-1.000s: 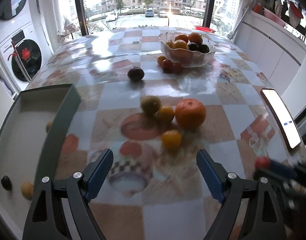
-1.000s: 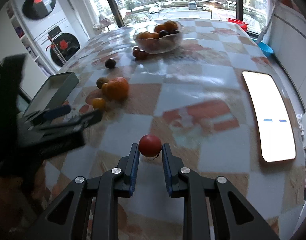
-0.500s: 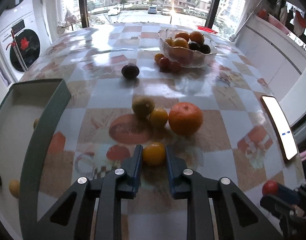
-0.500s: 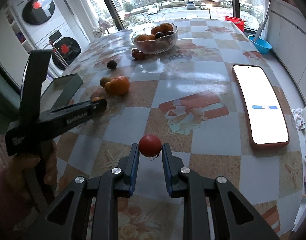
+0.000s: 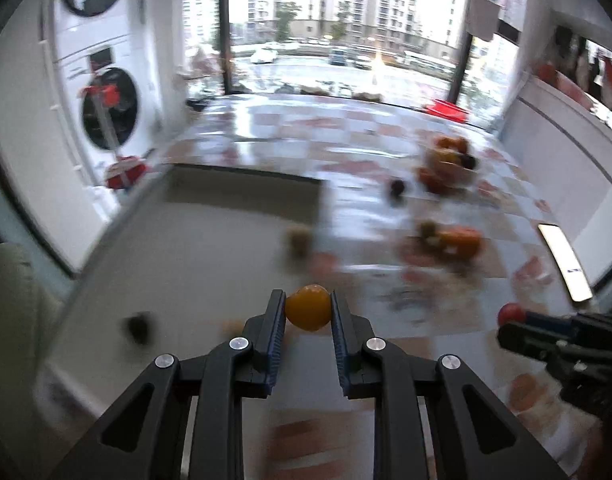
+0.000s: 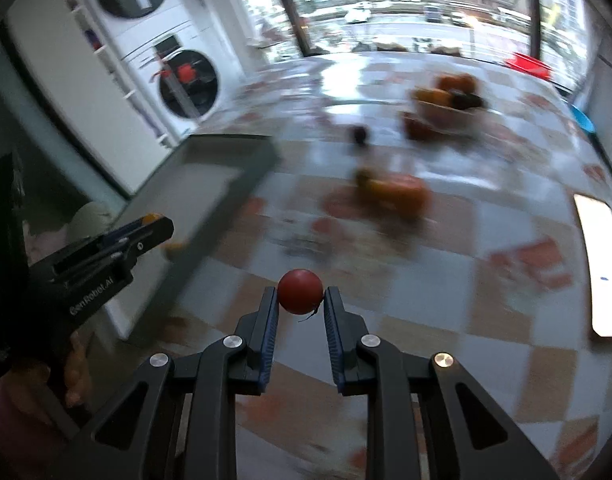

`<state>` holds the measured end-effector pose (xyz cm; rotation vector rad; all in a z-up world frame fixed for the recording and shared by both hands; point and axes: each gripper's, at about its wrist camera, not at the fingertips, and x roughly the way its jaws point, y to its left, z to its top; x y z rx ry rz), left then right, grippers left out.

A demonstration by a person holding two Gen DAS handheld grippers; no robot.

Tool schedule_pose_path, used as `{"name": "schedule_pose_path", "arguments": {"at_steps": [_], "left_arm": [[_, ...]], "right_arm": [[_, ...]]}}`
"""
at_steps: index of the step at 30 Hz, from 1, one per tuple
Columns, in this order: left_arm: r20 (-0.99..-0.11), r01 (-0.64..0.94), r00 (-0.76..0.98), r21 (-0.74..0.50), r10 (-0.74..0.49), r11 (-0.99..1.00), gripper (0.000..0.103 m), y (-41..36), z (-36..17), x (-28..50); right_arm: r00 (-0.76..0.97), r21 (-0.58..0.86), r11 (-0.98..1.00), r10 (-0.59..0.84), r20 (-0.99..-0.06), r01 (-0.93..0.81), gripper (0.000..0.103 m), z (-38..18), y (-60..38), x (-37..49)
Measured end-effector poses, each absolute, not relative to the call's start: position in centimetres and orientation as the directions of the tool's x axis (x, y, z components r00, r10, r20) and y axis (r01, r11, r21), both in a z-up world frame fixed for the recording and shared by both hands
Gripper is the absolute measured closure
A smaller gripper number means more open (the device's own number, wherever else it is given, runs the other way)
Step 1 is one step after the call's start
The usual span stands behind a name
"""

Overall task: Organize fruits
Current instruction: 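Carry the tomato and yellow fruit over the white tray with both tools, then open both tools to drop the fruits into the white tray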

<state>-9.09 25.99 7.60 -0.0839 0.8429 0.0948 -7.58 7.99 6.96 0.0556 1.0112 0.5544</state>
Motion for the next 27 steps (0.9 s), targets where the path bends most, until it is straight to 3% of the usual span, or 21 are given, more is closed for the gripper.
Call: {"name": "schedule_pose_path", "arguments": {"at_steps": [8, 17, 19, 20, 21, 22, 23, 24, 27], "left_arm": [[-0.766, -0.228, 0.624, 0.010, 0.155, 0.973, 0.079, 34.0, 6.1, -10.3], [-0.789, -0.252, 0.590, 0.020, 0.170, 0.968, 0.079, 34.9, 3.8, -10.3], [-0.794, -0.251, 0.579, 0.046, 0.187, 0.967, 0.078, 34.9, 3.5, -10.3], [-0.797, -0.247, 0.573, 0.052, 0.189, 0.968, 0.077, 34.9, 3.4, -10.4], [-0.800, -0.242, 0.569, 0.058, 0.190, 0.969, 0.066, 34.9, 3.1, -10.3], [-0.799, -0.243, 0.569, 0.064, 0.196, 0.968, 0.051, 34.9, 3.1, -10.4], [-0.789, -0.250, 0.578, 0.074, 0.210, 0.966, 0.021, 34.8, 3.1, -10.6], [-0.762, -0.263, 0.605, 0.083, 0.232, 0.961, 0.014, 34.6, 3.4, -10.9], [-0.716, -0.257, 0.650, 0.110, 0.256, 0.960, 0.014, 33.4, 4.2, -11.5]], "right_arm": [[0.324, 0.349, 0.797, 0.541, -0.776, -0.493, 0.078, 7.4, 17.3, -6.5], [0.250, 0.339, 0.809, 0.497, -0.831, -0.479, 0.075, 4.5, 24.2, -4.2], [0.243, 0.325, 0.816, 0.478, -0.844, -0.478, 0.061, 4.2, 24.4, -4.0], [0.244, 0.320, 0.818, 0.473, -0.847, -0.478, 0.046, 4.2, 24.4, -3.9], [0.242, 0.347, 0.801, 0.506, -0.828, -0.488, 0.030, 4.6, 24.1, -4.0], [0.247, 0.357, 0.793, 0.522, -0.817, -0.494, 0.021, 5.1, 23.9, -4.1], [0.260, 0.350, 0.796, 0.519, -0.814, -0.493, 0.009, 5.6, 23.7, -4.3], [0.293, 0.328, 0.808, 0.507, -0.811, -0.490, 0.006, 6.4, 23.1, -4.6], [0.340, 0.320, 0.813, 0.514, -0.788, -0.487, 0.006, 7.7, 20.8, -5.1]]}}
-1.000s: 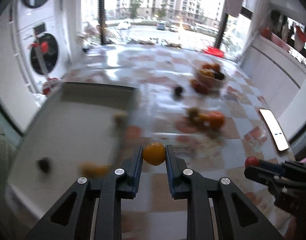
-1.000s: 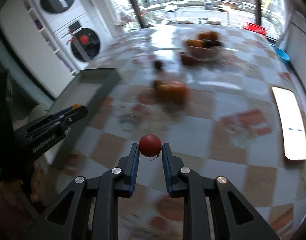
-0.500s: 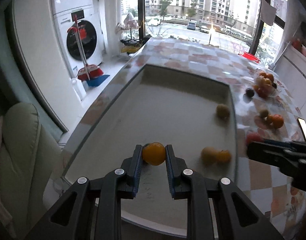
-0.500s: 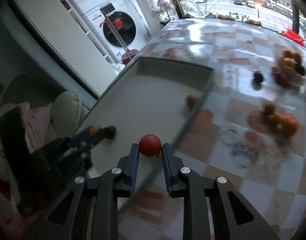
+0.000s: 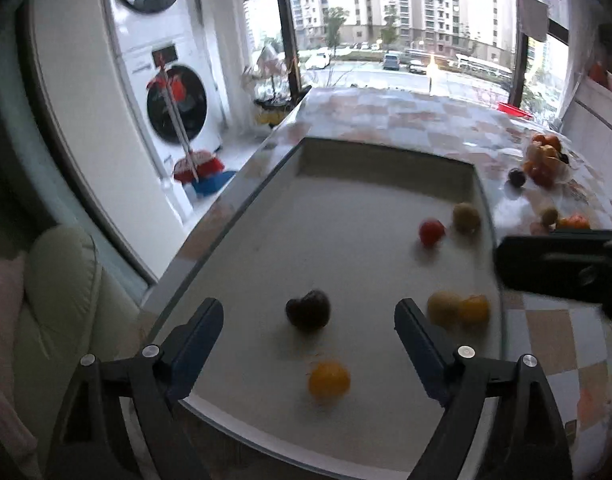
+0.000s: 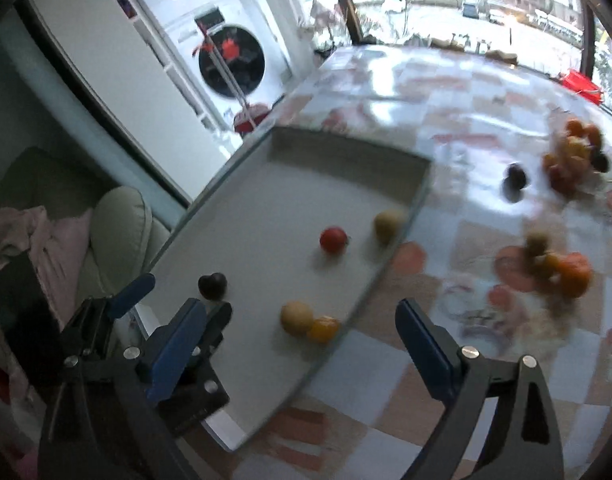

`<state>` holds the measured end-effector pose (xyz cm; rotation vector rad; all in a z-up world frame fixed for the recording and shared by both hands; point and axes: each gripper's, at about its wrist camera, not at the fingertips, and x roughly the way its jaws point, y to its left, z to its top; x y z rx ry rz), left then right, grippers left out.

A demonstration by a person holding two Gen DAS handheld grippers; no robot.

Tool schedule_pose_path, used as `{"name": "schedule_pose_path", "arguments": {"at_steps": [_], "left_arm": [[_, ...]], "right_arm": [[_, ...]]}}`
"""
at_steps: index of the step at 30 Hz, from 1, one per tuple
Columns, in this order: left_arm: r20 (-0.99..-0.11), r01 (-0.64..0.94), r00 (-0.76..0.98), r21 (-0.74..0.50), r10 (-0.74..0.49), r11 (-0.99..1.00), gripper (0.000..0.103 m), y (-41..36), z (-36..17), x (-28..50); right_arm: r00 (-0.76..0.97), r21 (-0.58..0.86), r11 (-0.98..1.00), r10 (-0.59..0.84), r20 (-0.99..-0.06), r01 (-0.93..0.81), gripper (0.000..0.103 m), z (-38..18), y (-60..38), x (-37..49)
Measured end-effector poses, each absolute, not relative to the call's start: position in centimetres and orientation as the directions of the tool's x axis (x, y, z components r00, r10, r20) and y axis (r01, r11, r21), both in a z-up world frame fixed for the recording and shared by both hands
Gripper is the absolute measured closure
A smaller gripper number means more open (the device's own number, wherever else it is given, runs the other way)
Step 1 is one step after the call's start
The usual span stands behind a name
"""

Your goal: Organize fruits

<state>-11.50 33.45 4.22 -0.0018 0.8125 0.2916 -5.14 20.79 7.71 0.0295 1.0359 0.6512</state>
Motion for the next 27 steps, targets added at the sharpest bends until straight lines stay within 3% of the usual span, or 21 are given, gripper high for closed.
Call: {"name": "schedule_pose_path", "arguments": {"at_steps": [4, 8, 15, 23, 25, 27], "left_arm": [[-0.681, -0.238, 0.685, 0.126, 0.258, 0.963, 0.014, 31.7, 4.6, -11.2], [-0.718, -0.199, 0.659, 0.123, 0.226, 0.972, 0.014, 29.7, 3.4, -9.8], [-0.688, -0.198, 0.649, 0.261, 0.325, 0.945, 0.014, 26.7, 3.0, -8.6], [-0.638, -0.281, 0.620, 0.364, 0.457, 0.888, 0.014, 24.3, 3.6, -9.2], [-0.634, -0.258, 0.658, 0.319, 0.407, 0.912, 0.014, 22.7, 4.7, -10.0], [-0.670, -0.179, 0.690, 0.210, 0.275, 0.961, 0.014, 20.4, 5.4, -10.6]], "right_arm": [[0.447, 0.230, 0.898, 0.392, -0.804, -0.375, 0.006, 7.3, 14.5, -5.6], [0.475, 0.124, 0.958, 0.238, -0.847, -0.258, 0.006, 4.5, 8.3, -6.4], [0.488, 0.030, 0.994, 0.080, -0.869, -0.110, 0.005, 0.7, -0.7, -7.2], [0.553, -0.008, 0.991, 0.068, -0.830, -0.133, 0.000, 0.1, -2.9, -6.3], [0.558, -0.007, 0.991, 0.069, -0.827, -0.133, 0.000, 0.0, -2.8, -6.5], [0.563, -0.008, 0.991, 0.069, -0.823, -0.134, 0.000, -0.1, -2.7, -6.6]]}}
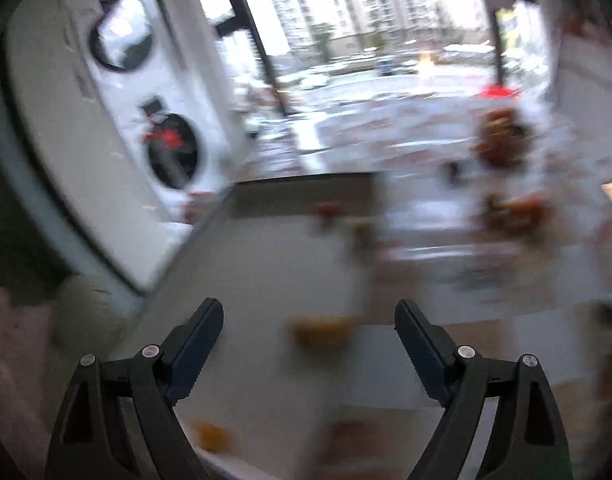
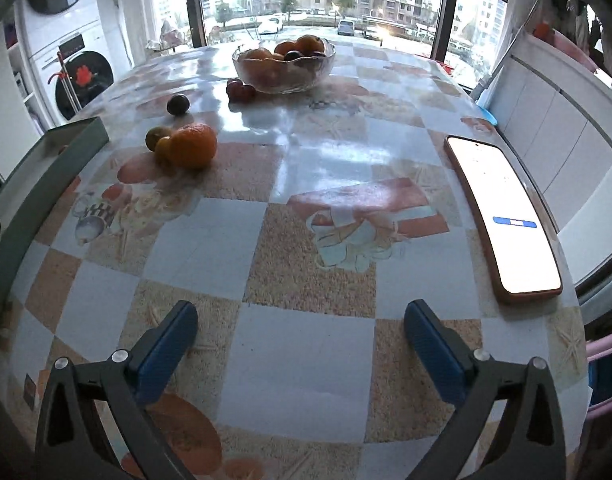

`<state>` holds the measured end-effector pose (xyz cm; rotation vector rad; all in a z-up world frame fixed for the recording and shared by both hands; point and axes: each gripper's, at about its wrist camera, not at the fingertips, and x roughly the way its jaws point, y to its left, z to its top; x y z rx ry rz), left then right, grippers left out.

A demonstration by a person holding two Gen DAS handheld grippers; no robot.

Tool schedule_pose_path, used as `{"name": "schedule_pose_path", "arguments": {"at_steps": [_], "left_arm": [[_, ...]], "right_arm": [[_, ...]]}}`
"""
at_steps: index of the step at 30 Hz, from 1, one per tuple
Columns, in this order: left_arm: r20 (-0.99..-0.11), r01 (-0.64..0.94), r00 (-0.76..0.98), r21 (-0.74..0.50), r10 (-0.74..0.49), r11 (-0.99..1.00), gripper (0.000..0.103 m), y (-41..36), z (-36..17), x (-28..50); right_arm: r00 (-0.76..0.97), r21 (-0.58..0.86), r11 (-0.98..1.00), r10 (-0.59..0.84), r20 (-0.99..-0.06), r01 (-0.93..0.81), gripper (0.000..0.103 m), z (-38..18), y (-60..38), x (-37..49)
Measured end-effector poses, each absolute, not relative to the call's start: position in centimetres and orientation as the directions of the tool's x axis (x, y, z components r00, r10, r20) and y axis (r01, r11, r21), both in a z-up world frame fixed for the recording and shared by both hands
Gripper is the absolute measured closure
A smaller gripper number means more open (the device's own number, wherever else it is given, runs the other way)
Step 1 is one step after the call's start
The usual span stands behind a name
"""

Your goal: Organize fruits

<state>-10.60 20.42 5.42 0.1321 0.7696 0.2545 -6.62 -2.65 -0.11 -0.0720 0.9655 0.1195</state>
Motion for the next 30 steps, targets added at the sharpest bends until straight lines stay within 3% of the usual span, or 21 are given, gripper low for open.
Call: {"name": "schedule_pose_path", "arguments": {"at_steps": [3, 5, 7, 11, 12, 13, 30], "left_arm": [[-0.731, -0.045, 0.672, 0.119, 0.118, 0.992, 0.014, 16.4, 4.8, -10.3], [-0.760, -0.008, 0.644, 0.105, 0.085, 0.994, 0.014, 14.5, 3.6, -9.5], [-0.766, -0.028, 0.636, 0.097, 0.092, 0.995, 0.014, 13.5, 2.2, -8.9], [-0.806, -0.174, 0.590, -0.072, 0.046, 0.982, 0.012, 15.4, 0.5, -8.3], [-0.793, -0.194, 0.604, -0.040, 0.087, 0.980, 0.002, 15.3, 0.6, -8.6], [-0.798, -0.209, 0.591, -0.013, 0.116, 0.978, 0.001, 15.2, 0.5, -8.6], [-0.800, -0.225, 0.587, -0.015, 0.123, 0.974, 0.001, 15.7, -0.2, -8.6]], "right_arm": [[0.565, -0.007, 0.991, 0.070, -0.822, -0.132, 0.000, 0.0, -2.5, -7.0], [0.565, -0.007, 0.991, 0.070, -0.822, -0.132, 0.000, -0.1, -2.5, -6.8], [0.566, -0.008, 0.991, 0.069, -0.822, -0.132, 0.001, -0.1, -2.5, -6.8], [0.569, -0.007, 0.993, 0.061, -0.820, -0.117, 0.000, 0.0, -2.8, -7.0], [0.569, -0.005, 0.993, 0.062, -0.820, -0.116, 0.000, 0.0, -2.8, -7.0], [0.569, -0.008, 0.993, 0.061, -0.820, -0.117, 0.000, 0.0, -2.8, -7.0], [0.569, -0.006, 0.993, 0.062, -0.820, -0.117, 0.000, 0.0, -2.8, -7.0]]}}
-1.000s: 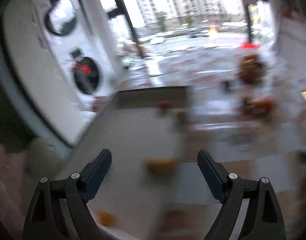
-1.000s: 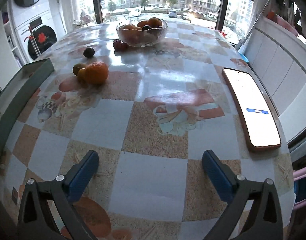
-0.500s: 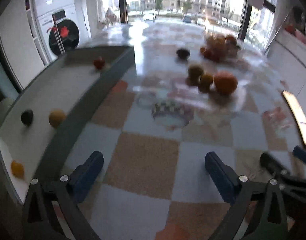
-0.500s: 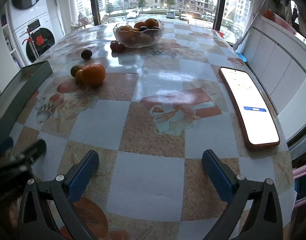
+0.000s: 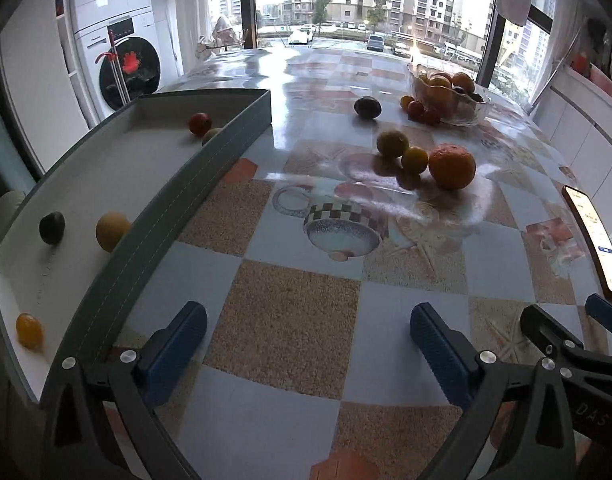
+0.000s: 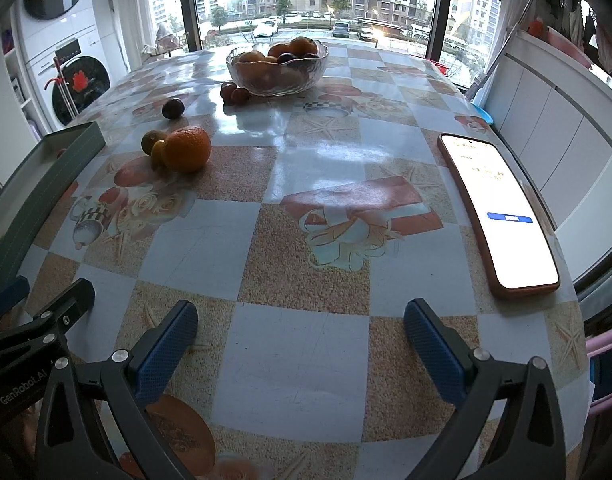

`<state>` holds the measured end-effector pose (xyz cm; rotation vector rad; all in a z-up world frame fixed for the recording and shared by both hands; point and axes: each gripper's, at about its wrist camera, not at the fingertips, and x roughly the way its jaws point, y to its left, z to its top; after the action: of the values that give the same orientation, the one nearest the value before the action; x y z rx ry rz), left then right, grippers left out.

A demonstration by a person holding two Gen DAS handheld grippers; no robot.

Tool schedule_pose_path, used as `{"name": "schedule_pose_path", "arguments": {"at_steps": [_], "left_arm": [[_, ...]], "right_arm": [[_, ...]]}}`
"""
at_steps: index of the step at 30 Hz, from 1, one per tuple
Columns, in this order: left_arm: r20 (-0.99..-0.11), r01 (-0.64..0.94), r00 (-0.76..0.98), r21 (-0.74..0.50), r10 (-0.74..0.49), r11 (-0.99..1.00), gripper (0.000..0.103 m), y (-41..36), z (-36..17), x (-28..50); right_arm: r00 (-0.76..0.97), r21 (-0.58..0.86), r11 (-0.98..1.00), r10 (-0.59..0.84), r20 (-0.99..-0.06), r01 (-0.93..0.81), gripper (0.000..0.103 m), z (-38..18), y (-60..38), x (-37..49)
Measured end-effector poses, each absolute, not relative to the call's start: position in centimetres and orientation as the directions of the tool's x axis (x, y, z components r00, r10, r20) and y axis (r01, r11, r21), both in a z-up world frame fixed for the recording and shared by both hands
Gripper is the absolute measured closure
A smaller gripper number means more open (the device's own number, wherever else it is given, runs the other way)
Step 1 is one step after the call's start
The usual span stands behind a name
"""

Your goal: Organize fruits

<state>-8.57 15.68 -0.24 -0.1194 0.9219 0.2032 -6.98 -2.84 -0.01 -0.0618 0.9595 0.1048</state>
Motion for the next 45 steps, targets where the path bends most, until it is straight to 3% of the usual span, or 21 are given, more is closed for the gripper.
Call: {"name": "schedule_pose_path", "arguments": {"at_steps": [45], "left_arm": [[-0.796, -0.218, 0.594, -0.021, 0.115, 0.976, 0.001, 15.69, -0.39, -8.55]], "right_arm": [[0.572, -0.007, 0.994, 0.056, -0.818, -0.108, 0.000, 0.00, -2.79, -7.04]]}}
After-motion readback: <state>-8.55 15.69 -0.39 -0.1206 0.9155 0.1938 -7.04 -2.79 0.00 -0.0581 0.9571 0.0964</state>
